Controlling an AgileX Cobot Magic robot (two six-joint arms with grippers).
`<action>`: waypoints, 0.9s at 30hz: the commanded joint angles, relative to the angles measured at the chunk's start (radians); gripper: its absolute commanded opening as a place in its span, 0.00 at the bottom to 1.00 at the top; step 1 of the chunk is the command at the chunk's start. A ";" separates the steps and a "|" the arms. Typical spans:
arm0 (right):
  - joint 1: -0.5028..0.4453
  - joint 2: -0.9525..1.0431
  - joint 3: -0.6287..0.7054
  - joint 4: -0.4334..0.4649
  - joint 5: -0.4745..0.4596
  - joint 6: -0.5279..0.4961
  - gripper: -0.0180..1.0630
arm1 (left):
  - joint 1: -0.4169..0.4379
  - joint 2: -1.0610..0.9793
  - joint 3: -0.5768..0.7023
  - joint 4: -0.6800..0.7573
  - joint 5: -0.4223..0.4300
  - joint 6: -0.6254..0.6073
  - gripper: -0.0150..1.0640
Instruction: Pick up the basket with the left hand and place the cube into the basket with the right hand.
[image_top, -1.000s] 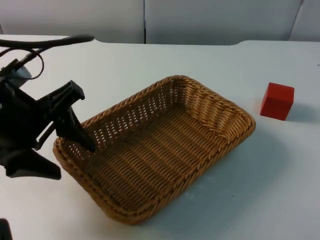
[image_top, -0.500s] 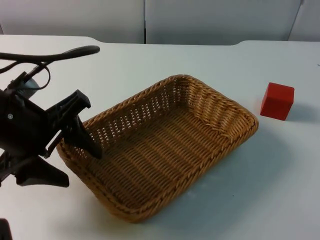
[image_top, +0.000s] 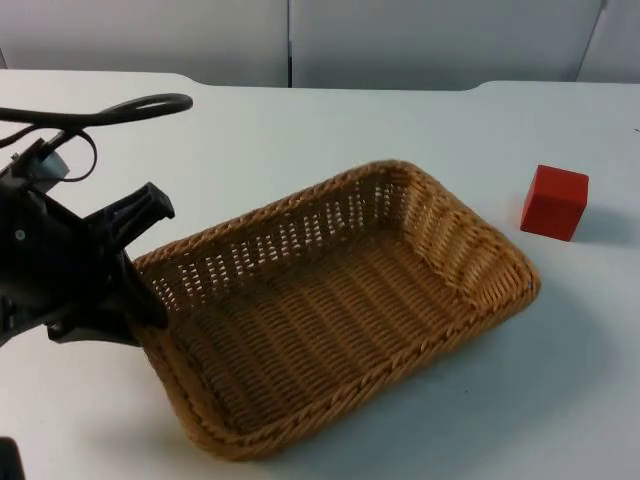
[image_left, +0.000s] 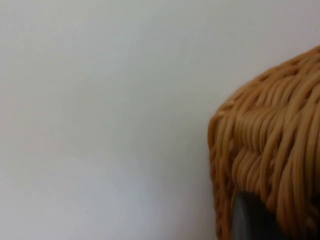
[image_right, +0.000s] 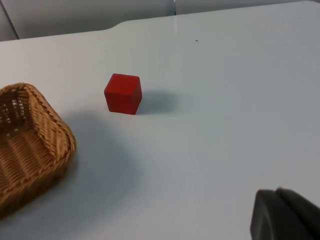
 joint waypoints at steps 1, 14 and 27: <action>0.001 -0.005 0.007 0.003 -0.004 0.000 0.01 | -0.007 -0.002 0.001 0.009 -0.020 0.023 0.01; 0.001 -0.005 0.007 0.003 -0.004 0.000 0.01 | -0.007 -0.002 -0.053 0.004 -0.021 0.075 0.01; 0.001 -0.005 0.007 0.003 -0.004 0.000 0.01 | 0.018 -0.019 -0.175 -0.049 -0.001 0.075 0.01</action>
